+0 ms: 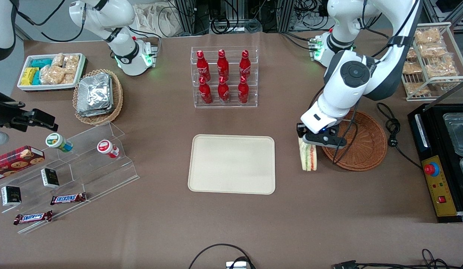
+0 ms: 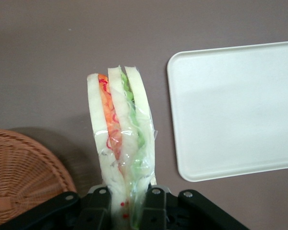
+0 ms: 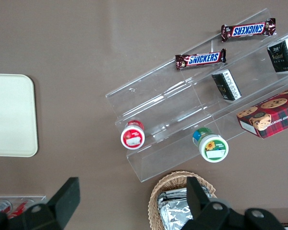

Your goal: Place sandwich from basket to tray

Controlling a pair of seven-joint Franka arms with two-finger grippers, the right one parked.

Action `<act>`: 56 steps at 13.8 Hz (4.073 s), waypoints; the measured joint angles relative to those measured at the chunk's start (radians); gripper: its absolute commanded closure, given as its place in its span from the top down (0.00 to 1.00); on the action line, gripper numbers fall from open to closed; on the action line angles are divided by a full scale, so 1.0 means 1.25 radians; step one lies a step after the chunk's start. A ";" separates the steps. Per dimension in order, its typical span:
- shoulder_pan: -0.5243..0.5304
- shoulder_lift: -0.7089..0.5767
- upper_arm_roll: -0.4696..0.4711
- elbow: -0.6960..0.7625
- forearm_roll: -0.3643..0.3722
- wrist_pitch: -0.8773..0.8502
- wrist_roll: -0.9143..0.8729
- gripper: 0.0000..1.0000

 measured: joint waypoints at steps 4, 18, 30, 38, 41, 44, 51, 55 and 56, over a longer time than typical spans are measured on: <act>-0.048 0.067 -0.003 0.064 0.000 0.000 -0.060 0.18; -0.156 0.327 -0.003 0.231 0.089 0.000 -0.098 0.19; -0.193 0.447 0.000 0.283 0.234 0.009 -0.235 0.19; -0.213 0.454 0.002 0.286 0.235 0.009 -0.247 1.00; -0.213 0.454 0.003 0.288 0.235 0.009 -0.255 1.00; -0.213 0.454 0.003 0.309 0.246 0.008 -0.302 1.00; -0.211 0.431 0.003 0.518 0.285 -0.267 -0.398 1.00; -0.191 0.361 0.024 0.561 0.308 -0.345 -0.431 1.00; -0.187 0.347 0.037 0.561 0.308 -0.355 -0.431 1.00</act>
